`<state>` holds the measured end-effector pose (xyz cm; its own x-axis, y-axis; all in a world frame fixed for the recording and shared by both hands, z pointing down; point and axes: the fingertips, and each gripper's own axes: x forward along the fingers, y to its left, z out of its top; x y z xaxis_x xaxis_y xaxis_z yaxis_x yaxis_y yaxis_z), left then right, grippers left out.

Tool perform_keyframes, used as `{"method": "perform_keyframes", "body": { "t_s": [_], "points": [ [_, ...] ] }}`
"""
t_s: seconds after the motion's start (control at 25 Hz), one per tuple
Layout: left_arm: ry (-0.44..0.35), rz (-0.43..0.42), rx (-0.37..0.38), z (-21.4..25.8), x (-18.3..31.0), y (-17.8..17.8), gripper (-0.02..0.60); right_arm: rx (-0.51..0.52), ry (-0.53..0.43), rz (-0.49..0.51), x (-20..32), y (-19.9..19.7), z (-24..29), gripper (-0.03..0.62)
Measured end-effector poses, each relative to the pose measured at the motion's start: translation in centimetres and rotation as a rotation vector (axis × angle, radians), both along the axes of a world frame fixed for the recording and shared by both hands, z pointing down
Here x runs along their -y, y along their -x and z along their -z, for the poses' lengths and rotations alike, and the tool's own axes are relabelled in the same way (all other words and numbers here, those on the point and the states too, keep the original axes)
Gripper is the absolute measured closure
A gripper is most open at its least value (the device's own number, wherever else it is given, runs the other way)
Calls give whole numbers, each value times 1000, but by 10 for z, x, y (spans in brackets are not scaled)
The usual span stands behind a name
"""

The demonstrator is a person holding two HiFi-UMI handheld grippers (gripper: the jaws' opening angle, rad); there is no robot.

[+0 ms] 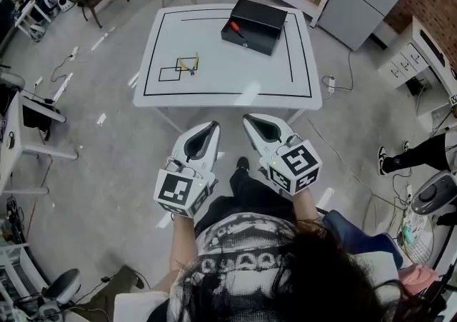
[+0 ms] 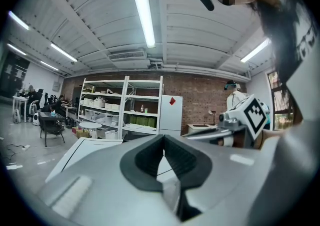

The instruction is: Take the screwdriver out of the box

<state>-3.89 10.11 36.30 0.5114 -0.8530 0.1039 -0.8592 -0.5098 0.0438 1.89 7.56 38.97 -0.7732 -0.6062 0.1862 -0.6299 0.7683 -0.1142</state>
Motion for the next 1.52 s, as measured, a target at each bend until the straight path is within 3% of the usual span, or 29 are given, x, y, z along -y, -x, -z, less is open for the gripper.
{"method": "perform_keyframes", "body": {
  "t_s": [0.32,0.64,1.52],
  "points": [
    [15,-6,7,1,104,4,581,-2,17,12,105,10,-1,599],
    [19,-18,11,-1,169,1,581,-12,33,41,168,21,-9,599],
    [41,-35,36,-8,231,-29,581,-27,58,46,220,-2,-24,599]
  ]
}}
